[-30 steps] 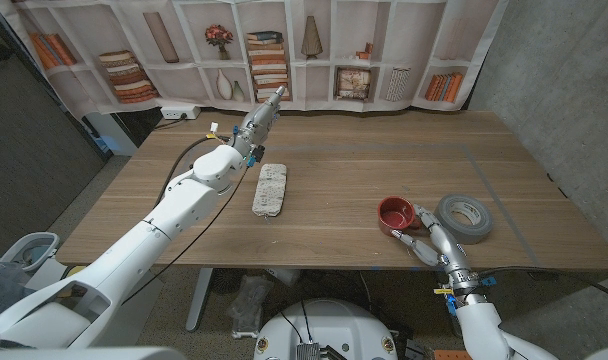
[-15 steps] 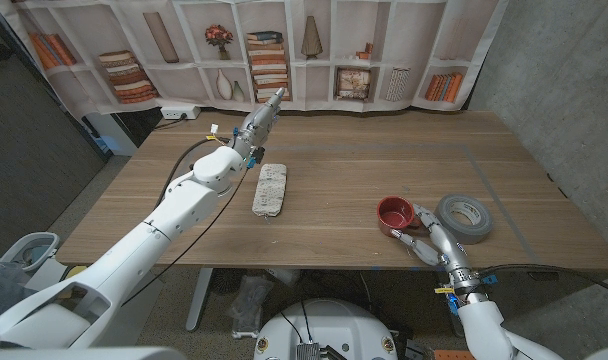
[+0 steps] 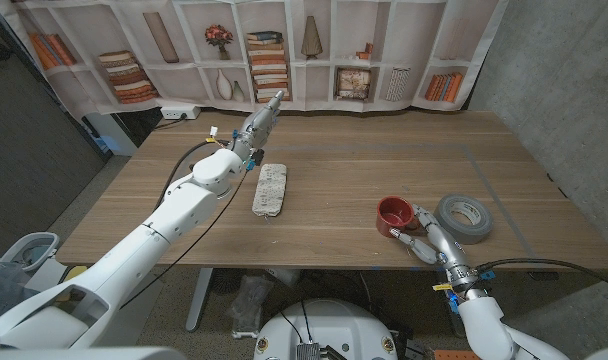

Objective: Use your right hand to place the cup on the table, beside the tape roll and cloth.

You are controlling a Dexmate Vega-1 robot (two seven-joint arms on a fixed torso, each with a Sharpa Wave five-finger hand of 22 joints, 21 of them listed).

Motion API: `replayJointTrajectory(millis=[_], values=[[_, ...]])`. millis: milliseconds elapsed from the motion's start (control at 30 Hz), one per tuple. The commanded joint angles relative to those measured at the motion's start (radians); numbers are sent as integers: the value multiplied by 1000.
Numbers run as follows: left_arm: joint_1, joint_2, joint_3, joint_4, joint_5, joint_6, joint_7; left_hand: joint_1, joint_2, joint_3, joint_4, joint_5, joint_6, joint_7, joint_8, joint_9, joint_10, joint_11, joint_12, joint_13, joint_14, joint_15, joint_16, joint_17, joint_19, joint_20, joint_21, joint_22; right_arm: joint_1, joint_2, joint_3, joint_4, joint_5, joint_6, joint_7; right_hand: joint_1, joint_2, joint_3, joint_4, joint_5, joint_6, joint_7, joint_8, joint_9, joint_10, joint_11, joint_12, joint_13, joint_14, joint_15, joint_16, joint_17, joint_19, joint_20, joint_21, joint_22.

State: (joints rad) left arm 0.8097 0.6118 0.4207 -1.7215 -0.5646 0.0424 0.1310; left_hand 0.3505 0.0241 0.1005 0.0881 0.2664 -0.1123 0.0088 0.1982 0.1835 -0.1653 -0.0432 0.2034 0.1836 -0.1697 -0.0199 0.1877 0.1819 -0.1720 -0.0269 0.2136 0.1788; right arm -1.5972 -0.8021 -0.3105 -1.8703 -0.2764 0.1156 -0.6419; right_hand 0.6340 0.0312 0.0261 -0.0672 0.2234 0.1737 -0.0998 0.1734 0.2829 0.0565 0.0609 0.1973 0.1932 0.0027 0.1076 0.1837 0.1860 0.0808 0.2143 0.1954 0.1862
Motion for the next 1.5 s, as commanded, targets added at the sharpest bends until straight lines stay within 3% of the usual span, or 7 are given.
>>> replayJointTrajectory(millis=[33, 533, 1500], values=[[10, 3, -7, -7, -3, -4, 5, 1, 7, -5, 2, -2, 1, -4, 0, 6, 3, 0, -1, 4, -30, 7, 0, 2, -54, 2, -6, 6, -1, -16, -1, -30, 10, -52, 25, -6, -14, -13, 0, 8, -25, 6, -2, -6, -13, 3, -1, 1, -13, 6, -3, 3, -13, 3, -2, 2], [5, 1, -1, -7, 0, 0, 5, 2, 9, -7, 2, -2, 1, -4, 0, 6, 3, 0, -1, 4, -30, 7, 0, 2, -55, 3, -7, 6, -16, -38, 9, -52, 15, -70, 24, -41, -57, -47, 4, 38, -153, 34, -5, -37, -72, 12, -5, 0, -39, 18, -2, 1, -31, 3, -2, 2], [-8, -7, -4, 29, -2, -24, -12, 3, 11, -11, 1, -3, 3, -4, 1, 6, 2, 1, -1, 4, -30, 7, 0, 2, -55, 2, -7, 6, -48, -66, 56, -100, 23, -34, 36, -66, -80, -68, 10, 55, -163, 41, 8, -52, -89, 13, -2, 0, -52, 19, 0, 2, -43, 3, -3, 2]])
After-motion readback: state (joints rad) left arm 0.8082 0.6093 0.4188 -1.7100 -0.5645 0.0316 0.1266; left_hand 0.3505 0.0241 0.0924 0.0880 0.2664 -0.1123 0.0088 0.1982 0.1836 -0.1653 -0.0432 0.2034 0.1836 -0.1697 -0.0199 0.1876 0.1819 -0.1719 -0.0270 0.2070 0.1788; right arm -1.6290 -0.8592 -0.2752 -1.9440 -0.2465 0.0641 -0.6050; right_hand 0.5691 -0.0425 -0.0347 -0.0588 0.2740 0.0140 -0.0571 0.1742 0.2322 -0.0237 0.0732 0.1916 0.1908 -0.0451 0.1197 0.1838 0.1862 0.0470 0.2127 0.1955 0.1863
